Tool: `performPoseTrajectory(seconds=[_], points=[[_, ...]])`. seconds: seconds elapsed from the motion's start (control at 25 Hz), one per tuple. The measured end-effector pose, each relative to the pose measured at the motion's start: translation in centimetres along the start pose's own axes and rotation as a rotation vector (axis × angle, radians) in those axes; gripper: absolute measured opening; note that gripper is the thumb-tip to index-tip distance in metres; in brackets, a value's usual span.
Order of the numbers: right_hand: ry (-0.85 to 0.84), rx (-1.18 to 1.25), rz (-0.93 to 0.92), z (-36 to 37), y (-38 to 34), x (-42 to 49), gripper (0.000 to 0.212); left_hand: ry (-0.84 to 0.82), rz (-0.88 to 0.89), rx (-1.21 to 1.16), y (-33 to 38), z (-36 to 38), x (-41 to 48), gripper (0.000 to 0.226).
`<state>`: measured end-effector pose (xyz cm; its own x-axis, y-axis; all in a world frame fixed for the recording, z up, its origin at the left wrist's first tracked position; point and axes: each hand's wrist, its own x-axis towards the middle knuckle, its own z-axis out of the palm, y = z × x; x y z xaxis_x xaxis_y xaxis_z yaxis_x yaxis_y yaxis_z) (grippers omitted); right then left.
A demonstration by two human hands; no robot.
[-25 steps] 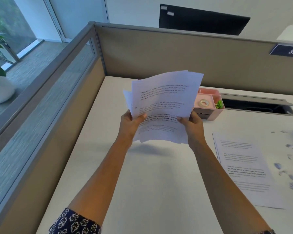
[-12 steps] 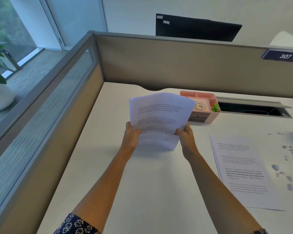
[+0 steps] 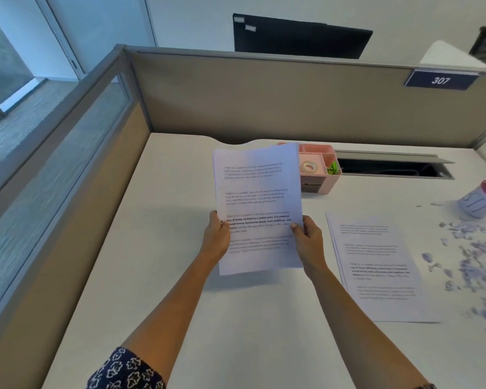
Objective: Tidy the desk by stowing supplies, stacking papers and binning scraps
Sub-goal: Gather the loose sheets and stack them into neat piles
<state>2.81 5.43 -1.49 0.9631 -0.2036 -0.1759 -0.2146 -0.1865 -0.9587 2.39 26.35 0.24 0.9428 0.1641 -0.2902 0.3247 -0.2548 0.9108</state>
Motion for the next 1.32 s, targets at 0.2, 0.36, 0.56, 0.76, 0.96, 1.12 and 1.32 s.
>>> performPoseTrajectory(seconds=[0.2, 0.36, 0.56, 0.76, 0.96, 1.12, 1.32], points=[[0.083, -0.076, 0.063, -7.1, 1.5, 0.0, 0.011, -0.141, -0.027, 0.103, 1.2, 6.0, -1.7, 0.029], [0.116, -0.106, 0.192, -14.4, 4.2, 0.0, 0.015, -0.322, 0.016, 0.172, 1.0, 11.8, -3.1, 0.036], [0.141, -0.104, 0.313, -22.5, 5.9, -0.3, 0.023, -0.488, -0.039, 0.251, 1.4, 18.4, -4.9, 0.033], [0.147, -0.116, 0.416, -28.1, 7.9, 0.8, 0.02, -0.447, -0.128, 0.33, 1.2, 23.1, -5.4, 0.043], [0.119, -0.134, 0.453, -30.3, 9.4, 1.8, 0.022, -0.326, -0.172, 0.427, 0.4, 25.5, -5.7, 0.043], [0.109, -0.216, 0.44, -30.3, 10.1, 2.4, 0.021, -0.283, -0.172, 0.436, 0.8, 26.4, -5.9, 0.054], [0.125, -0.464, 0.388, -29.9, 10.1, 2.7, 0.032, -0.263, -0.179, 0.45, 1.4, 28.0, -5.9, 0.049]])
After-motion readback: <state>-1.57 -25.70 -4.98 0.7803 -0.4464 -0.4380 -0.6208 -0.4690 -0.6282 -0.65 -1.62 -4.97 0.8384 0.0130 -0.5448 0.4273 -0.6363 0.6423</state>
